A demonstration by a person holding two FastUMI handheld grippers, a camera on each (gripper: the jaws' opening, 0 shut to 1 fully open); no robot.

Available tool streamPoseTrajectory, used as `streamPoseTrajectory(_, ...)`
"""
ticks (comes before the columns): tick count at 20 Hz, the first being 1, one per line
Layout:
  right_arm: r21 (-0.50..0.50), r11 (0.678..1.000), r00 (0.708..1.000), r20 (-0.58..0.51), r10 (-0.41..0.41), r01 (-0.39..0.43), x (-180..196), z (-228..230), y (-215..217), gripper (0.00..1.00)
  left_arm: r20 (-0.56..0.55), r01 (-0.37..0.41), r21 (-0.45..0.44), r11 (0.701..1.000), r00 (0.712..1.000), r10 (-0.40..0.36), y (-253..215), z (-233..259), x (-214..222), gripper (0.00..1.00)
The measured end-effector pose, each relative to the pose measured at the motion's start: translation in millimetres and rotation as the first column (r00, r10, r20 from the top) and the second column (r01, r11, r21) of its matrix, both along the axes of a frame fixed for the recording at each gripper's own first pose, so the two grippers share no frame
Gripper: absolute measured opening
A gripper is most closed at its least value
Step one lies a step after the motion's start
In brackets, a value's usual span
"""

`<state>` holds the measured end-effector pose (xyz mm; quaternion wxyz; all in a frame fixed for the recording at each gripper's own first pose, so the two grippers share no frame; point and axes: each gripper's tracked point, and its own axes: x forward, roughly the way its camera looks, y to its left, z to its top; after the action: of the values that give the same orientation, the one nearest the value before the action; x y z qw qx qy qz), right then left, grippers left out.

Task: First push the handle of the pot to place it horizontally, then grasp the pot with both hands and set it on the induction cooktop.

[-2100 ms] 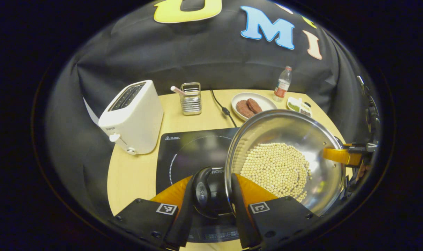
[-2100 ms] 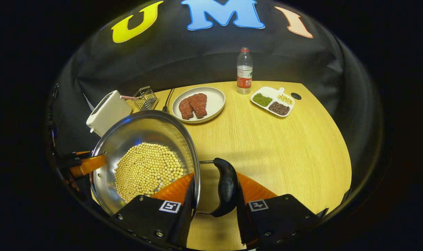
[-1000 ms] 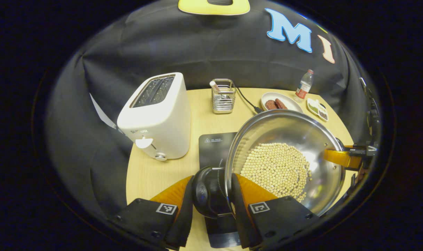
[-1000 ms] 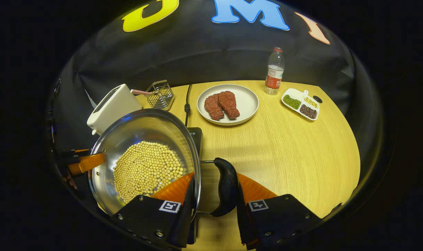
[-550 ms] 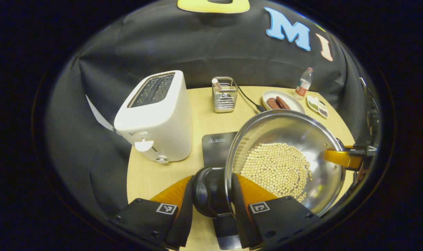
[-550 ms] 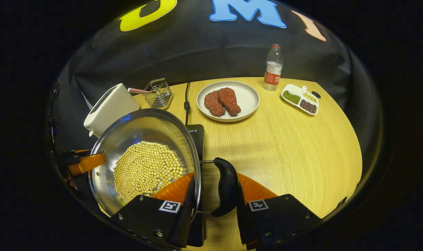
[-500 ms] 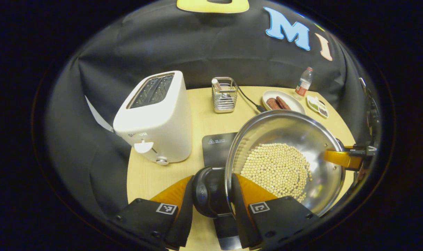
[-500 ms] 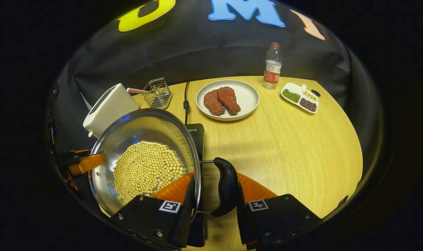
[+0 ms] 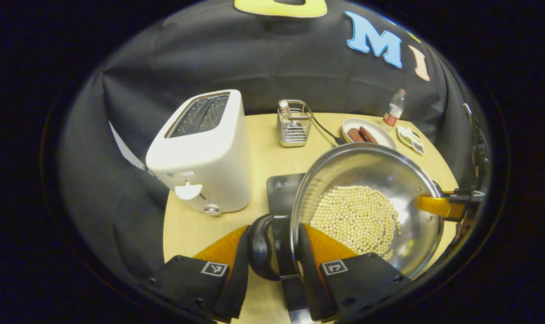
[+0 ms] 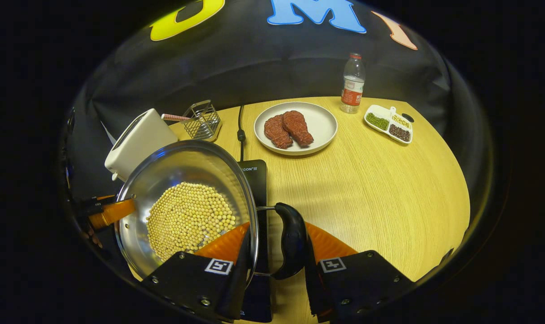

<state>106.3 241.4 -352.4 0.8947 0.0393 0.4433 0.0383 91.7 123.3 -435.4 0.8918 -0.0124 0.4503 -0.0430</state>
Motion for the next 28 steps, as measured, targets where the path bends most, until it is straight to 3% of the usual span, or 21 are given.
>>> streamPoseTrajectory(3,0.005,1.0,1.0,0.004,0.001,-0.001,-1,1,0,0.56,0.006,-0.006,0.0,1.0,1.0,0.006,1,2,0,0.65)
streamPoseTrajectory(5,0.011,1.0,1.0,0.004,0.001,-0.001,0,0,0,0.56,0.016,-0.013,0.005,1.0,1.0,0.013,2,3,0,0.6)
streamPoseTrajectory(6,0.013,1.0,1.0,0.002,0.003,-0.003,-1,-1,0,0.56,0.024,-0.019,0.005,1.0,1.0,0.019,3,3,0,0.7)
streamPoseTrajectory(7,0.014,1.0,1.0,0.003,0.013,-0.013,-1,0,1,0.57,0.039,-0.031,0.012,0.999,0.999,0.031,4,5,1,0.64)
streamPoseTrajectory(9,-0.002,0.999,0.998,0.037,0.049,-0.049,1,9,0,0.62,0.069,-0.064,0.025,0.998,0.996,0.062,11,13,1,0.72)
streamPoseTrajectory(12,-0.012,0.995,0.988,0.112,0.102,-0.101,4,34,-2,0.8,0.121,-0.132,0.009,0.991,0.984,0.13,17,37,-5,0.89)
streamPoseTrajectory(15,-0.017,0.992,0.972,0.199,0.128,-0.127,5,66,-12,0.79,0.237,-0.177,0.036,0.984,0.958,0.164,16,79,-3,0.9)
streamPoseTrajectory(18,-0.013,0.992,0.941,0.316,0.121,-0.123,7,113,-31,0.79,0.358,-0.18,0.015,0.984,0.919,0.163,-19,140,-4,0.89)
streamPoseTrajectory(21,-0.017,0.993,0.893,0.437,0.109,-0.113,4,168,-55,0.79,0.474,-0.168,-0.015,0.986,0.867,0.155,-65,201,-9,0.89)
streamPoseTrajectory(28,-0.024,0.999,0.769,0.637,0.052,-0.048,-17,280,-134,0.79,0.69,-0.106,-0.16,0.981,0.699,0.188,-192,318,-5,0.9)
